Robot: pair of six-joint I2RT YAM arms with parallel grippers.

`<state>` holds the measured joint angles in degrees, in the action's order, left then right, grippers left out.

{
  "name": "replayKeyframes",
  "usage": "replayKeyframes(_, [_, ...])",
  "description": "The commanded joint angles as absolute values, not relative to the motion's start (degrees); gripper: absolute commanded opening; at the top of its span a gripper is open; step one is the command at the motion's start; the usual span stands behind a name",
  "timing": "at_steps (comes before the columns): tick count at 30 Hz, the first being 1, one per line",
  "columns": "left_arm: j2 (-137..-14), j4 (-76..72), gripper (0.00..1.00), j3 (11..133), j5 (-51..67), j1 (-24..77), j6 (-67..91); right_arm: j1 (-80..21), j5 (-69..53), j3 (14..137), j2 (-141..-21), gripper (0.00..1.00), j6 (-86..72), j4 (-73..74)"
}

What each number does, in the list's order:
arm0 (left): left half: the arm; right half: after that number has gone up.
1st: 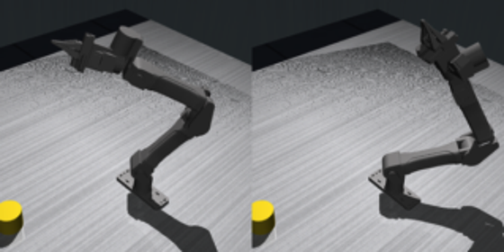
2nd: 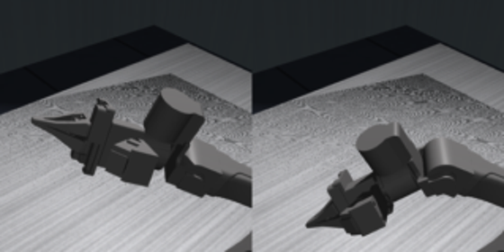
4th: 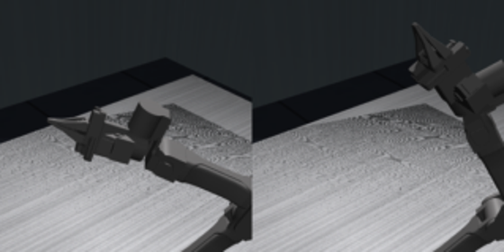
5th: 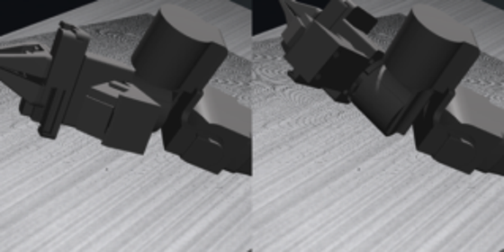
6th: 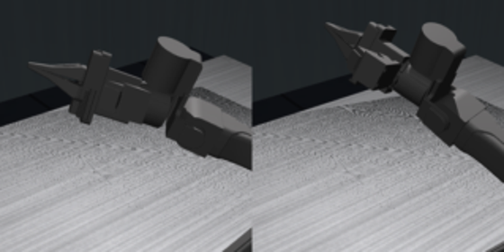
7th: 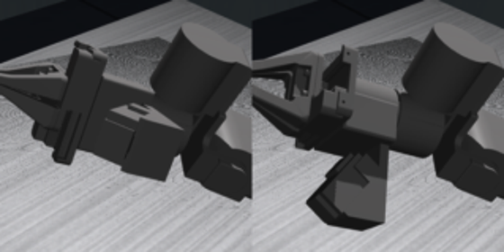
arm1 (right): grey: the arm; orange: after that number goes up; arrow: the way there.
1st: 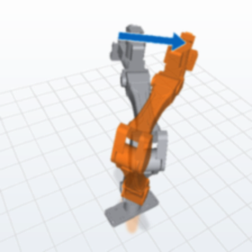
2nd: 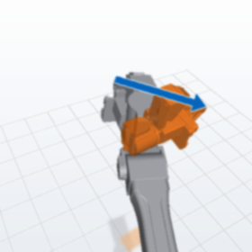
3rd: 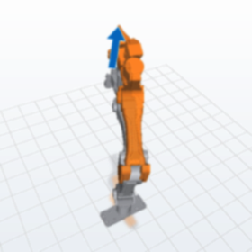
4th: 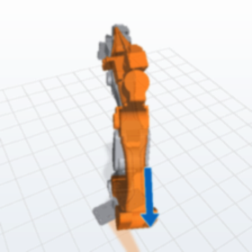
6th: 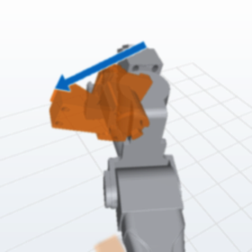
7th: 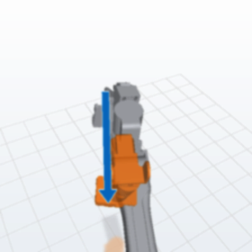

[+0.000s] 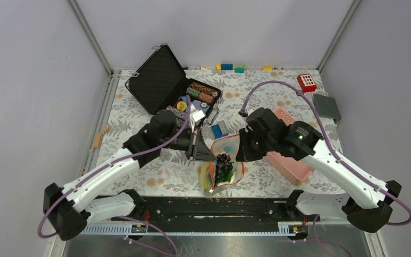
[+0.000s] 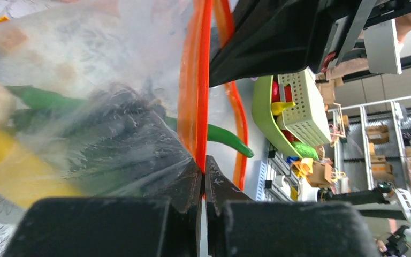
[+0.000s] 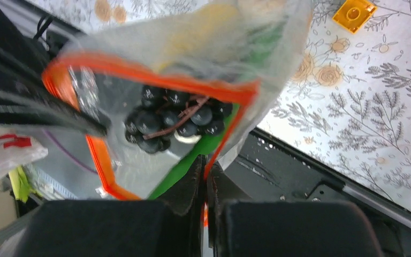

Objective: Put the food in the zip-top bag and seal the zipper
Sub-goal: Adjust the zipper food storage bag at the center of the board.

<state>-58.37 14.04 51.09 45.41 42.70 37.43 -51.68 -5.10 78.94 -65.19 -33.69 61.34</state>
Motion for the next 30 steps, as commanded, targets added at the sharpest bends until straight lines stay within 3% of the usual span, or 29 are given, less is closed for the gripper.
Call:
replayKeyframes(1, [-62.27,4.39,0.0,55.8,50.23,45.98,38.04,-51.55,-0.94,74.19,-62.91,0.0,-39.98,44.79])
replayKeyframes(5, [-65.07,4.34,0.08,58.12,50.14,48.14,36.25,-51.53,3.2,70.33,-60.4,0.0,-42.63,40.4])
replayKeyframes(7, [-65.89,4.38,0.2,58.44,50.0,48.25,35.35,-51.5,7.06,69.49,-59.18,0.0,-43.52,40.93])
replayKeyframes(9, [-65.86,4.5,0.45,58.13,48.82,48.34,34.66,-51.5,11.23,68.96,-58.11,0.0,-44.86,42.15])
replayKeyframes(11, [-64.94,6.16,0.91,57.57,46.18,48.58,33.48,-51.5,14.8,69.06,-57.38,0.0,-45.89,44.39])
replayKeyframes(12, [-64.18,7.95,0.98,57.23,43.6,48.86,32.49,-51.5,16.88,69.62,-57.18,0.0,-46.35,45.58])
replayKeyframes(22, [-50.97,29.32,0.99,53.97,1.81,61.59,28.84,-51.5,20.99,73.9,-60.21,0.0,-46.52,49.45])
replayKeyframes(30, [-52.06,34.41,0.91,54.06,-9.72,72.71,30.63,-51.43,22.5,74.36,-61.68,0.0,-47.54,49.46])
